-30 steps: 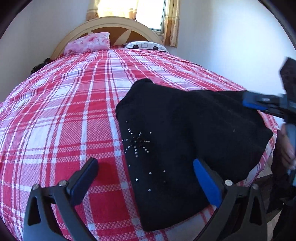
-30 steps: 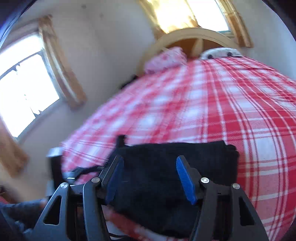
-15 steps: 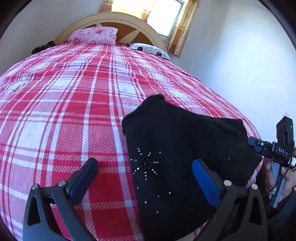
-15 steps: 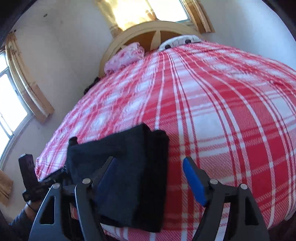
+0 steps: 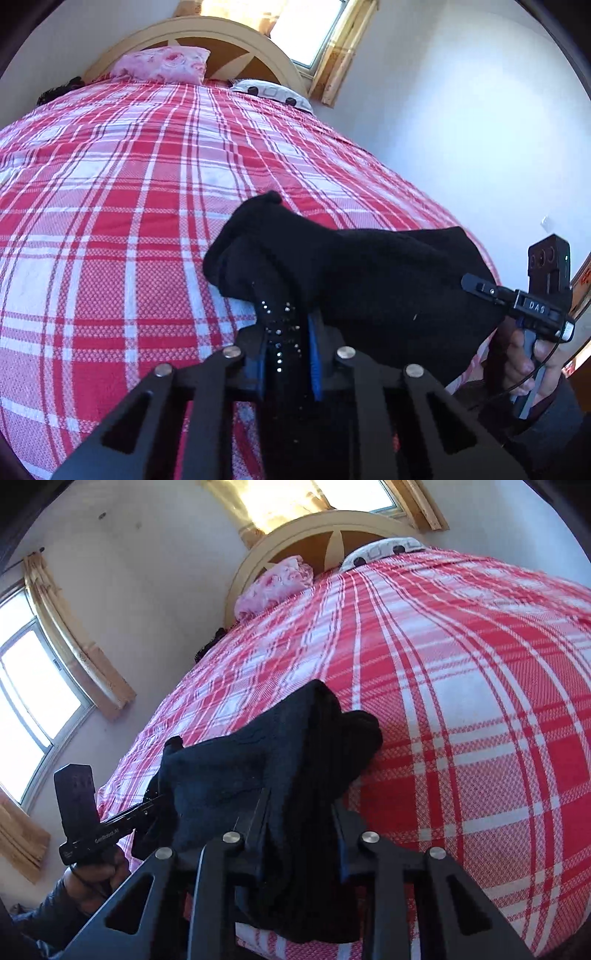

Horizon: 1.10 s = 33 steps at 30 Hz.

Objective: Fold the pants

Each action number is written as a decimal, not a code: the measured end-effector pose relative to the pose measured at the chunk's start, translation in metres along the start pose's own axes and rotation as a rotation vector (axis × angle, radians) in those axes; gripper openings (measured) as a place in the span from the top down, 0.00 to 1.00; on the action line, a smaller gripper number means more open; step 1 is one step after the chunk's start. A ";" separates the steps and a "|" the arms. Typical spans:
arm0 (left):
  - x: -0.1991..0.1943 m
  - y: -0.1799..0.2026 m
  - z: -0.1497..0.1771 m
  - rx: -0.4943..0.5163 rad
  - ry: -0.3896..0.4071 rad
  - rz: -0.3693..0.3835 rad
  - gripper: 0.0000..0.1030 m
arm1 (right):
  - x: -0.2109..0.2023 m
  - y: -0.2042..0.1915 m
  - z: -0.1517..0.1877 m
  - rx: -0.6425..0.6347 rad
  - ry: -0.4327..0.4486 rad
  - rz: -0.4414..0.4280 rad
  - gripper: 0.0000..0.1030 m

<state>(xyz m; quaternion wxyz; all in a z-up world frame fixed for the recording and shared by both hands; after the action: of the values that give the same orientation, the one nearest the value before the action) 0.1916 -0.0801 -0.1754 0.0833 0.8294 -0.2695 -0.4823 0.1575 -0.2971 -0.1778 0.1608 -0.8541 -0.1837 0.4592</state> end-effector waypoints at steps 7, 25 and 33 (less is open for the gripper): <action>-0.040 -0.033 -0.006 -0.049 0.085 -0.013 0.84 | 0.002 -0.052 -0.033 -0.108 0.001 -0.009 0.74; -0.124 -0.217 -0.026 -0.216 0.169 -0.350 0.83 | 0.207 -0.239 -0.146 -0.331 -0.171 -0.159 0.74; -0.102 -0.238 0.000 -0.249 0.116 -0.408 0.31 | 0.263 -0.213 -0.148 -0.213 -0.283 -0.113 0.53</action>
<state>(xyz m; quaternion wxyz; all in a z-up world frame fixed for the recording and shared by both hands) 0.2393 0.1738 -0.1930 0.1010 0.8762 -0.0300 -0.4703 0.3811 -0.0038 -0.1963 0.0677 -0.7816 -0.2999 0.5428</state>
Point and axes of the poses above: each gripper's, at about its wrist camera, not at the fingertips, and x roughly the way its jaws point, y to its right, z to its underside, the point moved 7 cm from there along x, roughly the way its jaws point, and after that the axes turned 14 degrees about -y, right-handed, at the moved point
